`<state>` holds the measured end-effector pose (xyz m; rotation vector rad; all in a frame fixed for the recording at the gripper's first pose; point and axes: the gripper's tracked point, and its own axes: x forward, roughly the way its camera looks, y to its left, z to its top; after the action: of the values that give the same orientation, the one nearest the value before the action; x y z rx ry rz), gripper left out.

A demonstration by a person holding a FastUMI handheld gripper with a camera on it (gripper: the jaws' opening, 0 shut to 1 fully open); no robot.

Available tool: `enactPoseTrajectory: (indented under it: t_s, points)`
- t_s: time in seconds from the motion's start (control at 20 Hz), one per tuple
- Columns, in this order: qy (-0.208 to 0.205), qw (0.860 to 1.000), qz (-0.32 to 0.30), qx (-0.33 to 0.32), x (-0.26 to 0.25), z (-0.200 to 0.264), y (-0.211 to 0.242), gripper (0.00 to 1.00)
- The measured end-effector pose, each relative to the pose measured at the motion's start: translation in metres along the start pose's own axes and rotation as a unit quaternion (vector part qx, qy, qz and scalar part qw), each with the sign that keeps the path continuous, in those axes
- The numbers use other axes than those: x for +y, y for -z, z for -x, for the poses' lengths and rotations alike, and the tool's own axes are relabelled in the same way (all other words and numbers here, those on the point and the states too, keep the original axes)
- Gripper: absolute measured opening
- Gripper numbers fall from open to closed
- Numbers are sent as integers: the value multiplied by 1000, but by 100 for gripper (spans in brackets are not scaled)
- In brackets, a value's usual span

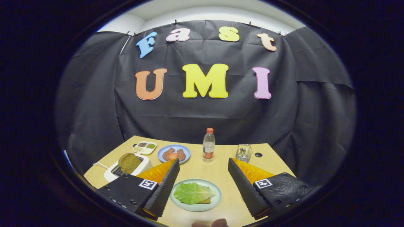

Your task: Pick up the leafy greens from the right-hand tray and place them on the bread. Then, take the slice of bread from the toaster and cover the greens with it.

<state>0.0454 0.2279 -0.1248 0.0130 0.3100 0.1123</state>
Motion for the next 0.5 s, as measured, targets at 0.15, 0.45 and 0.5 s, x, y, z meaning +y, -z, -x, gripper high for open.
enactPoseTrajectory:
  t_s: [0.15, 0.45, 0.5]
  points:
    - [-20, 1000, -11, -1, 75, 3, -3, 96]
    - [-57, 998, -4, 21, 197, -11, 22, 96]
    - [-59, 998, 2, 24, 210, -16, 27, 96]
